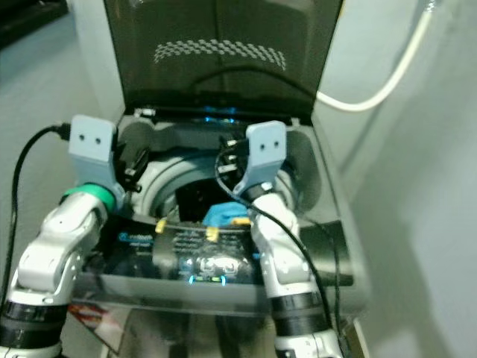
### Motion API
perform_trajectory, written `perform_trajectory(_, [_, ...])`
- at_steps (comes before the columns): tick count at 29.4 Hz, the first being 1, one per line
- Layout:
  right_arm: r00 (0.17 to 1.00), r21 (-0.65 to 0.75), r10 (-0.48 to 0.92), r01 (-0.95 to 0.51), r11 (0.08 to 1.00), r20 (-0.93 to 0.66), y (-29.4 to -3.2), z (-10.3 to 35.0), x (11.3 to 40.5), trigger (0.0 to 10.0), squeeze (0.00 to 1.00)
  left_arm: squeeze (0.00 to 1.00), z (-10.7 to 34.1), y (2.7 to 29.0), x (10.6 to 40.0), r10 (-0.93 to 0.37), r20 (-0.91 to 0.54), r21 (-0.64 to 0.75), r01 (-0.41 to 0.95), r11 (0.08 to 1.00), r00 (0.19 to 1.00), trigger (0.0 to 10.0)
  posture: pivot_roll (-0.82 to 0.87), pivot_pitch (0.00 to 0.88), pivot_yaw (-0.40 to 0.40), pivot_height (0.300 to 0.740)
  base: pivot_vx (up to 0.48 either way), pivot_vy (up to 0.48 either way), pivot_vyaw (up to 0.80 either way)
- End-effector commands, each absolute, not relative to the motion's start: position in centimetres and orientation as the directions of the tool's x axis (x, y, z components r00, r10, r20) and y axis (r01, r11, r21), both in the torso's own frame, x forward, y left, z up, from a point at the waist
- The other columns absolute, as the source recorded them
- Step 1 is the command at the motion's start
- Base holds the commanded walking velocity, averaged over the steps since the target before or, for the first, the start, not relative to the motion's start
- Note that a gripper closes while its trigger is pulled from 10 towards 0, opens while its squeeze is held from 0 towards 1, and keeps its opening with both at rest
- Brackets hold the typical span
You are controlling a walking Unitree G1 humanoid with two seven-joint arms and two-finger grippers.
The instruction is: Clothes washing
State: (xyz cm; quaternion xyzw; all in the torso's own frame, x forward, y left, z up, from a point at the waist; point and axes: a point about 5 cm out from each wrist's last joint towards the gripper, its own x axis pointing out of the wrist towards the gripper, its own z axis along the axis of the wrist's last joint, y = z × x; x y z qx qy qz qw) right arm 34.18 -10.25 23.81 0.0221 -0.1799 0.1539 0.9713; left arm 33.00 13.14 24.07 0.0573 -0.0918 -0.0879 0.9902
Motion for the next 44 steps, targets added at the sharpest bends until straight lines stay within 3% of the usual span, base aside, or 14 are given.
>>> perform_trajectory(1, [0.890, -0.012, 0.308, -0.324, 0.946, 0.337, -9.8, 23.2, 34.1, 10.0, 0.00, 0.00, 23.6, 13.3, 33.1, -0.169, 0.157, 0.127, 0.149, 0.981, 0.973, 10.0, 0.11, 0.019, 0.012, 0.740, 0.000, 0.000, 0.80])
perform_trajectory(16, [0.886, -0.056, 0.328, -0.329, 0.943, 0.327, -10.6, 23.9, 35.1, 10.0, 0.00, 0.00, 23.4, 14.0, 32.5, -0.123, 0.170, 0.116, 0.104, 0.988, 0.978, 10.0, 0.11, 0.027, -0.053, 0.740, 0.000, 0.000, 0.80])
perform_trajectory(23, [0.897, -0.047, 0.310, -0.311, 0.949, 0.314, -10.8, 23.6, 35.2, 10.0, 0.00, 0.00, 23.1, 12.7, 32.3, -0.244, 0.164, 0.155, 0.219, 0.963, 0.956, 10.0, 0.12, 0.032, -0.047, 0.740, 0.000, 0.000, 0.80])
perform_trajectory(28, [0.940, -0.014, 0.273, -0.276, 0.961, 0.205, -12.7, 21.2, 35.6, 10.0, 0.00, 0.00, 22.3, 11.3, 31.8, -0.380, 0.132, 0.190, 0.353, 0.916, 0.915, 10.0, 0.12, 0.032, -0.047, 0.740, 0.000, 0.000, 0.80])
perform_trajectory(29, [0.947, 0.012, 0.258, -0.265, 0.964, 0.192, -13.4, 20.8, 35.8, 10.0, 0.00, 0.00, 22.3, 11.2, 31.9, -0.386, 0.127, 0.192, 0.359, 0.913, 0.914, 10.0, 0.11, 0.021, 0.003, 0.740, 0.000, 0.000, 0.80])
perform_trajectory(35, [0.973, 0.034, 0.154, -0.162, 0.986, 0.174, -17.4, 20.1, 35.8, 10.0, 0.00, 0.00, 22.0, 11.4, 32.2, -0.394, 0.103, 0.213, 0.367, 0.905, 0.913, 10.0, 0.11, 0.021, 0.003, 0.740, 0.000, 0.000, 0.80])
perform_trajectory(41, [0.973, 0.033, 0.140, -0.148, 0.988, 0.181, -17.8, 20.1, 35.6, 10.0, 0.00, 0.00, 22.0, 11.3, 32.2, -0.403, 0.095, 0.214, 0.376, 0.901, 0.910, 10.0, 0.12, 0.020, 0.051, 0.740, 0.000, 0.000, 0.80])
perform_trajectory(44, [0.968, 0.084, 0.142, -0.162, 0.983, 0.205, -16.6, 20.3, 35.2, 10.0, 0.00, 0.00, 22.2, 12.0, 32.8, -0.330, 0.104, 0.167, 0.311, 0.936, 0.938, 10.0, 0.12, 0.020, 0.051, 0.740, 0.000, 0.000, 0.27])
